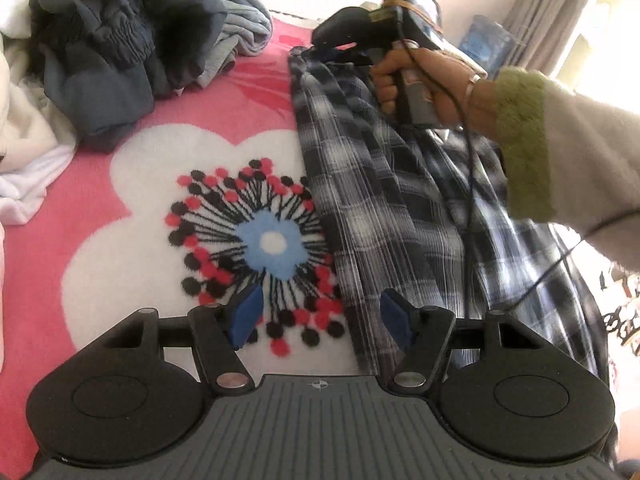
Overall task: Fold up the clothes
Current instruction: 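Lay the plaid pants flat on the bedspread and open both grippers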
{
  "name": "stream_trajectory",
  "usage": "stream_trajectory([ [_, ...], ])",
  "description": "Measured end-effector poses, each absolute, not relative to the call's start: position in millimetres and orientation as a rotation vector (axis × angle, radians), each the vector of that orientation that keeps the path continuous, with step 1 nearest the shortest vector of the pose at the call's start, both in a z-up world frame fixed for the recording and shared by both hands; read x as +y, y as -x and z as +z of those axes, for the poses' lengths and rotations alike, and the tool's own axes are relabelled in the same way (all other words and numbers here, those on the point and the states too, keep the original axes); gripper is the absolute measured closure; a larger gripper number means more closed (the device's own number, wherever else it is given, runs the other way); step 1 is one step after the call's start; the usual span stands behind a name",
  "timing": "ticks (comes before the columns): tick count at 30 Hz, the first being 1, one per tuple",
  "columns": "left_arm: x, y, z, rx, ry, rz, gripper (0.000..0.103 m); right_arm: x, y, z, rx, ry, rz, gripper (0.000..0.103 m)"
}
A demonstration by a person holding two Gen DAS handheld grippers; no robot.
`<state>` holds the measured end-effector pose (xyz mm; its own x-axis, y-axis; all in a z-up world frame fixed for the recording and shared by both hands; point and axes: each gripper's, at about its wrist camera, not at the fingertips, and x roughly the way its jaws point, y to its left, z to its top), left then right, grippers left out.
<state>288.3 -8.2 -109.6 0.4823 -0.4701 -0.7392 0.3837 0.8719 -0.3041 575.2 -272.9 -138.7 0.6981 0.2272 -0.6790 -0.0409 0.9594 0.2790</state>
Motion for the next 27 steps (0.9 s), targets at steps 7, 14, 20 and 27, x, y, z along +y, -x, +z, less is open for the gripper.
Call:
stream_trajectory([
  [7,-5,-283,-101,0.954,0.108,-0.432,0.036,-273,-567,-114,0.841,-0.254,0.108,0.09],
  [14,19,-264,-66,0.903,0.106,-0.239,0.035,-264,-510,-50,0.89,-0.064,-0.053,0.09],
  [20,28,-227,-32,0.899,0.072,-0.159,0.034,-252,-421,39,0.814,0.129,-0.157,0.088],
  [27,50,-180,-13,0.937,0.181,-0.098,0.033,-284,-321,98,0.827,-0.023,-0.229,0.087],
])
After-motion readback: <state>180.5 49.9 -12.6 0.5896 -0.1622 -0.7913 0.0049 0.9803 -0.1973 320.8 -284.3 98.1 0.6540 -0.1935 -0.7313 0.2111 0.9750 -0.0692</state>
